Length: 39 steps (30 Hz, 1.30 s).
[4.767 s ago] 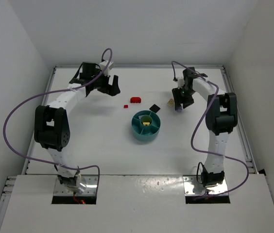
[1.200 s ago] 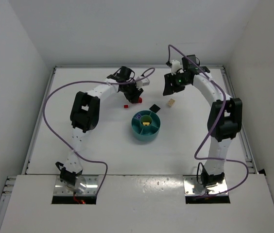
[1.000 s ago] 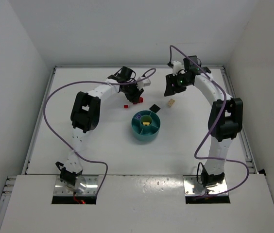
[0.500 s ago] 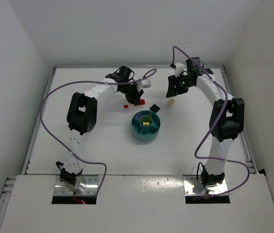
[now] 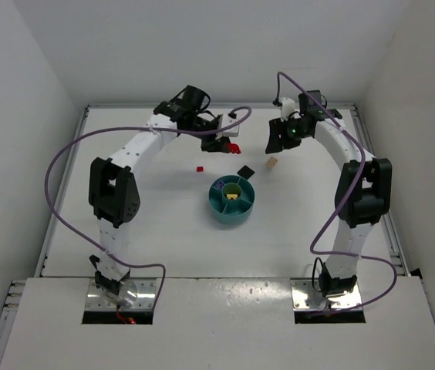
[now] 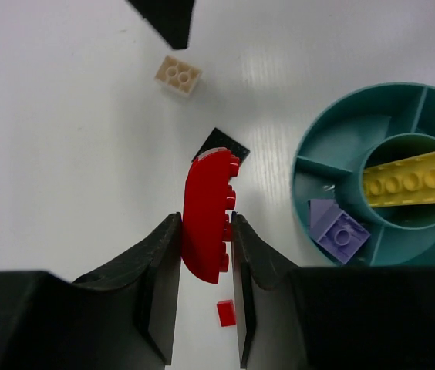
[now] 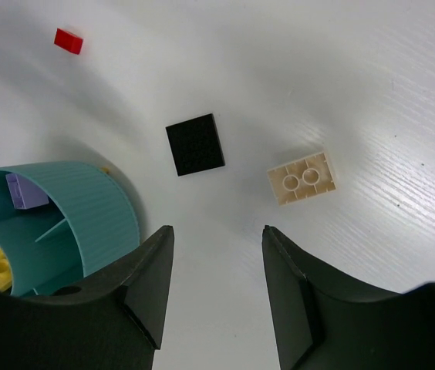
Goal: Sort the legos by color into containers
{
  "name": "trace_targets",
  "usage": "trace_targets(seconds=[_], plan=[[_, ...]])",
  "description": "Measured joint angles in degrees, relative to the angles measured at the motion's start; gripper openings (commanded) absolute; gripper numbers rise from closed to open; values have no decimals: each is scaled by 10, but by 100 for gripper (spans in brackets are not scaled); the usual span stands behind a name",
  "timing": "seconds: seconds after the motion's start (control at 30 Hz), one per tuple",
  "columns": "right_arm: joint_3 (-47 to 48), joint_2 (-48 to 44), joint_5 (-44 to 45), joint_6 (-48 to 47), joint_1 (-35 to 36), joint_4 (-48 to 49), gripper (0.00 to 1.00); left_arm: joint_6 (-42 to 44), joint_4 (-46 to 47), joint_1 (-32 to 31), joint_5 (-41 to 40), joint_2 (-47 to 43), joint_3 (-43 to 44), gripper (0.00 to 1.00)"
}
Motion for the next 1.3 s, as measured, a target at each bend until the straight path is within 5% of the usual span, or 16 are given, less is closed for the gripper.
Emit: trace_targets(seconds=[0.6,1.3], plan=[[-13,-10,1,0,0,9,50,303,-241,-92,25,-11,52,13],[-45,-43,2,0,0,13,50,338,-265,-119,27,18,43,13]])
